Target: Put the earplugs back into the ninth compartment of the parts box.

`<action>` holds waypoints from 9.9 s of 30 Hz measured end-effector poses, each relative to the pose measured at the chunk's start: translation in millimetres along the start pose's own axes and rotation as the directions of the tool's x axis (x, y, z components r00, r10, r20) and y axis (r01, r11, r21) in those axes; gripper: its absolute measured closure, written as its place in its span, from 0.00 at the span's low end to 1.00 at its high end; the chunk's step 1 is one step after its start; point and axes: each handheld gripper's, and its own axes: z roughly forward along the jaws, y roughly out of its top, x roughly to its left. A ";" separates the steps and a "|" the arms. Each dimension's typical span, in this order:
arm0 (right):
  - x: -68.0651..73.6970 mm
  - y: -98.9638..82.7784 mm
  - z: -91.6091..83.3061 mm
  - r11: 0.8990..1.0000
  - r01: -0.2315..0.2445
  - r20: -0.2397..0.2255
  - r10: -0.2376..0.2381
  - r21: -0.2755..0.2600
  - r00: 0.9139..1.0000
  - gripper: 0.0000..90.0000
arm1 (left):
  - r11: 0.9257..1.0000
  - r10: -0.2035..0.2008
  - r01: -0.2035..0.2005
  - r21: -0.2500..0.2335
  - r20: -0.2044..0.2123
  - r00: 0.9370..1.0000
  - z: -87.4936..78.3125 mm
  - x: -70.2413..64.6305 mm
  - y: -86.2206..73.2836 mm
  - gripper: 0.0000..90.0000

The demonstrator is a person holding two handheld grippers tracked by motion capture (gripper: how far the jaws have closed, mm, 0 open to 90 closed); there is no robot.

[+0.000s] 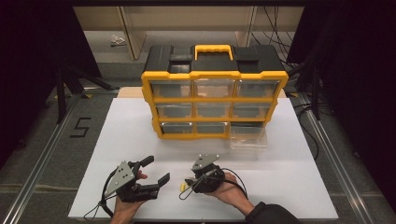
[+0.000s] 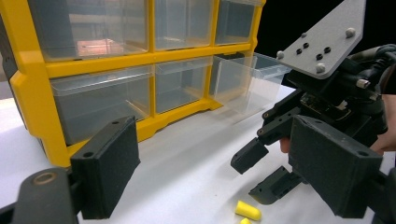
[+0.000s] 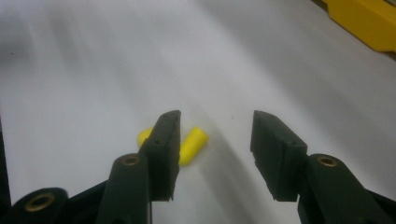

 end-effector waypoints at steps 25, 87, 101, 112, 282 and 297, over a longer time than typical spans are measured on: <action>2.9 -1.0 16.6 0.997 -0.035 -0.076 0.040 0.064 0.996 0.89 | 1.000 0.001 -0.001 0.002 0.002 1.000 0.5 -0.2 0.0 0.18; -102.6 7.9 -121.0 0.909 -0.196 0.185 0.278 -0.368 0.943 0.94 | 1.000 0.003 -0.003 -0.005 0.003 1.000 0.3 -0.8 0.7 0.18; -119.8 -4.1 -120.3 0.905 -0.242 0.231 0.334 -0.350 0.914 0.93 | 1.000 0.001 -0.001 -0.005 0.003 1.000 0.2 -0.7 0.9 0.18; -124.5 -8.1 -115.0 0.907 -0.268 0.245 0.354 -0.324 0.903 0.85 | 1.000 0.000 0.000 -0.005 0.002 1.000 0.1 -0.6 0.9 0.18; -44.6 24.9 -73.8 0.974 0.065 0.027 -0.061 -0.218 0.998 0.78 | 0.999 -0.041 0.041 -0.015 0.009 0.999 -2.7 -2.4 1.1 0.17; -70.7 23.0 -104.2 0.958 0.002 0.095 0.027 -0.286 0.995 0.78 | 0.999 -0.039 0.039 -0.018 0.008 0.999 -2.6 -2.0 1.4 0.17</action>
